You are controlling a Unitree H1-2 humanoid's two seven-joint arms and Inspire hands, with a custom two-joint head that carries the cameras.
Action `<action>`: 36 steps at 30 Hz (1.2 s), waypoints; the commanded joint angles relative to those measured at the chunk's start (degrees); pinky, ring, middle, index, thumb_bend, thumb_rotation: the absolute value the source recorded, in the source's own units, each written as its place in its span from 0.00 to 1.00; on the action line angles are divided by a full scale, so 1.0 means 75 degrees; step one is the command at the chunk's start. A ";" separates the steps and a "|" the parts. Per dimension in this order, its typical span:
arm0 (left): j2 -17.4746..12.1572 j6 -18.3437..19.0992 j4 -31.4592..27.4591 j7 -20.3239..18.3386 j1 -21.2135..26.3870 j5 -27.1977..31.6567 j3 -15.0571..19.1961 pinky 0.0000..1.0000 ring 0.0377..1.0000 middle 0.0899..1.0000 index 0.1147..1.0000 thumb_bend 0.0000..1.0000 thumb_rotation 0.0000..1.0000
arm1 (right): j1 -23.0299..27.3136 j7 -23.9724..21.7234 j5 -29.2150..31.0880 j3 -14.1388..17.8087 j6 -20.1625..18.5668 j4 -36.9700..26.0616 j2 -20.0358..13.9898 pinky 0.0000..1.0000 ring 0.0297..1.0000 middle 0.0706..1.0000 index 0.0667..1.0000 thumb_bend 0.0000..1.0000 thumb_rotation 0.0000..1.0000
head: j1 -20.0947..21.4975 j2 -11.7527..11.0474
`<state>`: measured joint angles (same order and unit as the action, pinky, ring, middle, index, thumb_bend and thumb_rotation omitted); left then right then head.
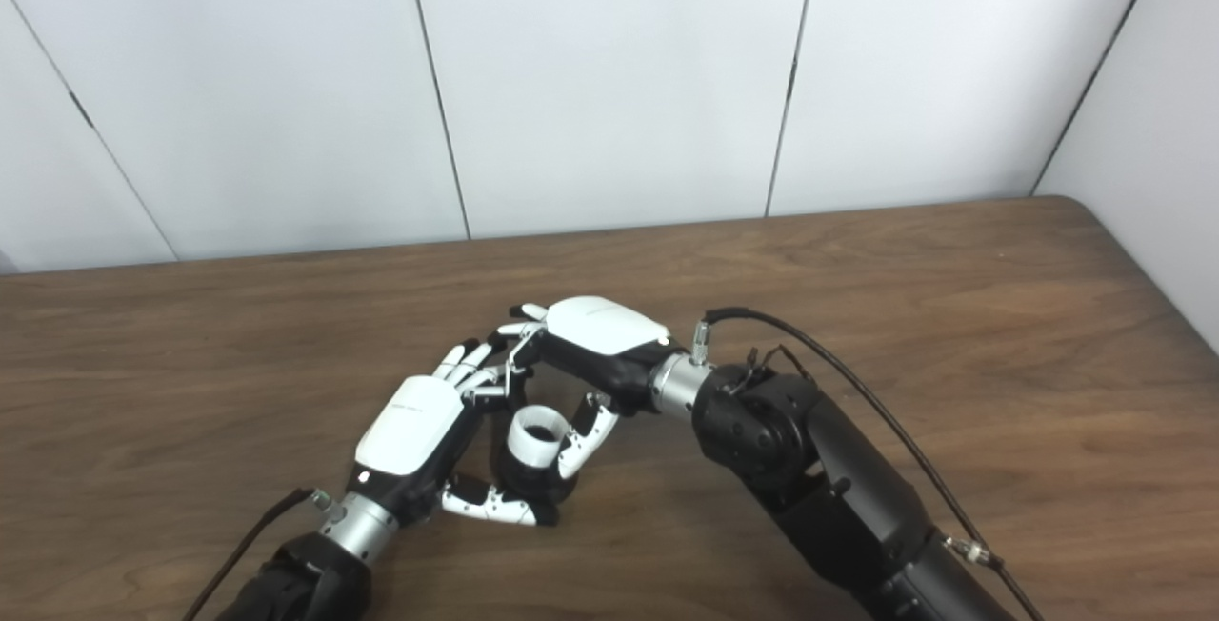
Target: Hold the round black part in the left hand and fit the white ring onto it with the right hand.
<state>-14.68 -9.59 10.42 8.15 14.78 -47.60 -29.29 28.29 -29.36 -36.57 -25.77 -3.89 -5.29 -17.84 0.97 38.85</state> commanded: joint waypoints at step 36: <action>0.0313 0.0010 0.0627 -0.0279 -0.0402 -0.0336 -0.0680 1.00 0.99 0.83 0.41 0.52 0.05 | -0.0031 -0.0045 0.0119 -0.0032 -0.0180 -0.0266 0.0383 0.97 1.00 1.00 0.71 1.00 0.44 | -0.0035 -0.0114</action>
<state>-14.38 -9.23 11.46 8.90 15.55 -48.36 -30.26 26.96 -29.38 -36.65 -25.80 -5.37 -5.53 -15.87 0.70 37.97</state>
